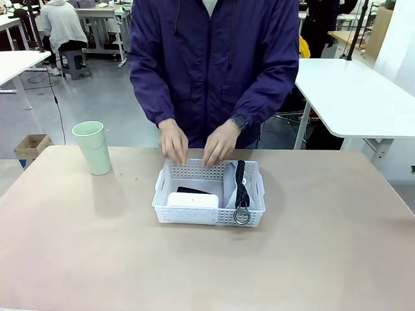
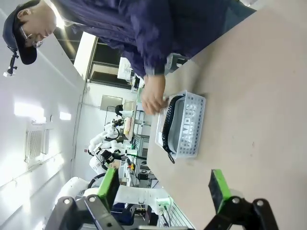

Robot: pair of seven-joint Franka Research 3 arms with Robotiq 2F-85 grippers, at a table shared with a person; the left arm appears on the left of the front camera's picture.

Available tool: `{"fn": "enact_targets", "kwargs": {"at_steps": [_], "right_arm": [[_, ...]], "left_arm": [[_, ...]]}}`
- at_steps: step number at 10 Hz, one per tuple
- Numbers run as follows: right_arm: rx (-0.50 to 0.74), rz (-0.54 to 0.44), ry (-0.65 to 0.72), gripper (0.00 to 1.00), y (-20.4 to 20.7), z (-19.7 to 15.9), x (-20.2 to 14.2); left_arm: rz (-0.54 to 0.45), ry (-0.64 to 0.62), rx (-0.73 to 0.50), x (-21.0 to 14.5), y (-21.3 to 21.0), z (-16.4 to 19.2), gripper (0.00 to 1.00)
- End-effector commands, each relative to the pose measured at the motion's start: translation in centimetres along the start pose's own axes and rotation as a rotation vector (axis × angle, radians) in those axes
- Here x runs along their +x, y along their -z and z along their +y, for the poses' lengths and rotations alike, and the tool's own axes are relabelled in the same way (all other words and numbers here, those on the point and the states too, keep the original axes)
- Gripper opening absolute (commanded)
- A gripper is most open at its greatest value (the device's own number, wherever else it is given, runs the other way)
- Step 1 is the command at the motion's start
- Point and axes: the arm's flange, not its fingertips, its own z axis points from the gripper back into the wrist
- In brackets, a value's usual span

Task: Efficiently arrange items inside the basket to fit them all.
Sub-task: Pick up the Reusable plastic cup and place it inside the Organizing basket.

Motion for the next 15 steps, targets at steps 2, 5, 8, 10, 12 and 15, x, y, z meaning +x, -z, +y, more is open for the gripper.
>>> {"fn": "enact_targets", "kwargs": {"at_steps": [2, 5, 8, 10, 12, 15], "right_arm": [[-0.021, 0.006, 0.021, 1.00, 0.0, 0.2, -0.3], [-0.021, 0.006, 0.021, 1.00, 0.0, 0.2, -0.3], [-0.021, 0.006, 0.021, 1.00, 0.0, 0.2, -0.3], [-0.021, 0.006, 0.021, 1.00, 0.0, 0.2, -0.3], [-0.021, 0.006, 0.021, 1.00, 0.0, 0.2, -0.3], [-0.021, 0.006, 0.021, 1.00, 0.0, 0.2, -0.3]], "left_arm": [[-0.024, 0.024, -0.009, 0.2, 0.2, -0.2, 1.00], [0.000, 0.000, 0.000, 0.0, 0.0, 0.0, 1.00], [0.401, 0.383, -0.134, 4.8, 7.3, 0.6, 1.00], [0.630, 0.537, -0.132, 8.1, 14.1, 1.7, 1.00], [0.803, 0.803, -0.072, 9.2, 19.9, 2.8, 1.00], [0.542, 0.825, 0.035, 9.2, 18.7, 4.1, 1.00]]}}
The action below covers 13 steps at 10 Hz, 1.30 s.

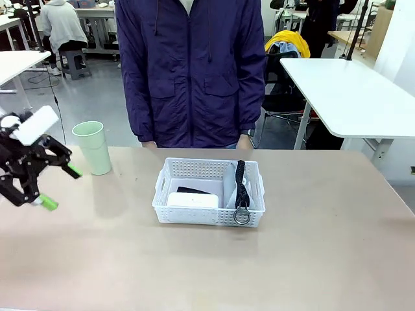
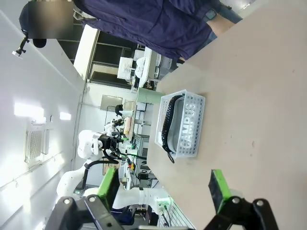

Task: Efficiently arrange items inside the basket to fit them all.
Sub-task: Pick up the Reusable plastic cup and place it inside the Organizing basket.

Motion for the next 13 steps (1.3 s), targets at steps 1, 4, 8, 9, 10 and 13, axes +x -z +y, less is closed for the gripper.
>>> {"fn": "enact_targets", "kwargs": {"at_steps": [1, 4, 8, 9, 10, 13], "right_arm": [[-0.020, 0.005, 0.018, 1.00, -0.1, 0.4, -0.2], [-0.020, 0.005, 0.018, 1.00, -0.1, 0.4, -0.2], [-0.020, 0.005, 0.018, 1.00, -0.1, 0.4, -0.2], [-0.020, 0.005, 0.018, 1.00, -0.1, 0.4, -0.2], [-0.020, 0.005, 0.018, 1.00, -0.1, 0.4, -0.2], [-0.020, 0.005, 0.018, 1.00, -0.1, 0.4, -0.2]], "left_arm": [[-0.290, -0.310, 0.024, -4.4, -1.2, -2.5, 1.00], [-0.114, -0.124, 0.022, -3.2, -1.3, -0.6, 1.00], [-0.212, -0.231, 0.302, -11.5, -2.4, 0.9, 1.00], [-0.237, -0.256, 0.339, -13.6, -1.6, 1.8, 1.00], [-0.202, -0.261, 0.396, -15.6, -0.7, 3.2, 1.00], [-0.297, -0.317, 0.509, -21.8, 1.4, 8.2, 1.00]]}}
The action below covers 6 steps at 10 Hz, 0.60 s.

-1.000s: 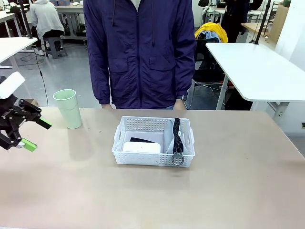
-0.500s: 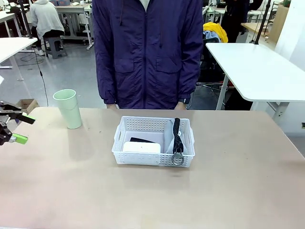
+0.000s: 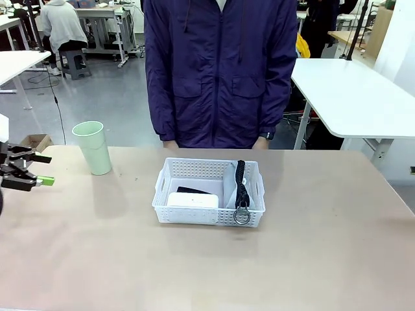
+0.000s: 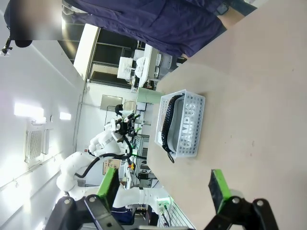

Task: Efficiently arrange items inside the basket to fit them all.
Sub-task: Pick up the Reusable plastic cup and place it inside the Organizing basket.

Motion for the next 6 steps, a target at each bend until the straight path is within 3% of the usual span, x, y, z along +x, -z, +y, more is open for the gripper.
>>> {"fn": "enact_targets", "kwargs": {"at_steps": [1, 3, 4, 5, 6], "right_arm": [[-0.020, 0.003, 0.017, 1.00, -0.1, 0.4, -0.2], [-0.020, 0.003, 0.017, 1.00, -0.1, 0.4, -0.2], [-0.020, 0.003, 0.017, 1.00, -0.1, 0.4, -0.2], [-0.020, 0.003, 0.017, 1.00, -0.1, 0.4, -0.2], [-0.020, 0.003, 0.017, 1.00, -0.1, 0.4, -0.2]], "left_arm": [[-0.018, -0.027, 0.021, -2.5, 2.9, 3.7, 1.00], [-0.038, -0.039, 0.016, -3.0, 4.5, 4.9, 1.00], [-0.057, -0.176, -0.053, -2.1, 4.2, 5.1, 1.00], [-0.006, -0.048, 0.014, -3.2, 4.3, 4.2, 1.00], [-0.006, -0.048, 0.014, -3.2, 4.3, 4.2, 1.00]]}}
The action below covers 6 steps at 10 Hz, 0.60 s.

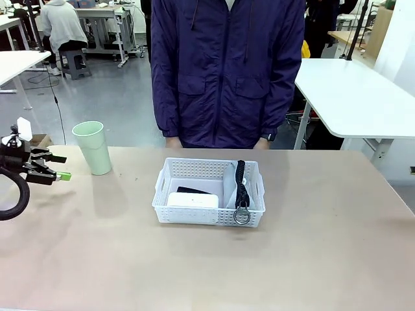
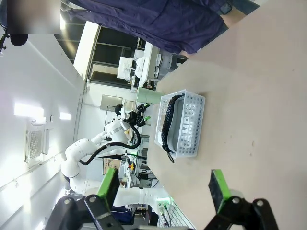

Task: Efficiently arrange items inside the basket to fit them all.
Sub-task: Pick up the Reusable plastic cup and place it inside the Organizing basket.

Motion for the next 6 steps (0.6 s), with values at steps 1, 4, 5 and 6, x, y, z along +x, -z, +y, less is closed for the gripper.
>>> {"fn": "enact_targets", "kwargs": {"at_steps": [1, 4, 5, 6], "right_arm": [[-0.020, 0.003, 0.017, 1.00, -0.1, 0.4, -0.2], [-0.020, 0.003, 0.017, 1.00, -0.1, 0.4, -0.2], [-0.020, 0.003, 0.017, 1.00, -0.1, 0.4, -0.2], [-0.020, 0.003, 0.017, 1.00, -0.1, 0.4, -0.2]], "left_arm": [[0.011, 0.038, 0.019, -0.1, -0.6, -0.7, 1.00], [0.011, -0.003, -0.015, -0.3, 1.2, 2.4, 1.00], [-0.007, -0.003, -0.020, -0.6, 2.0, 3.6, 1.00], [-0.019, -0.009, -0.034, -0.9, 2.8, 5.0, 1.00]]}}
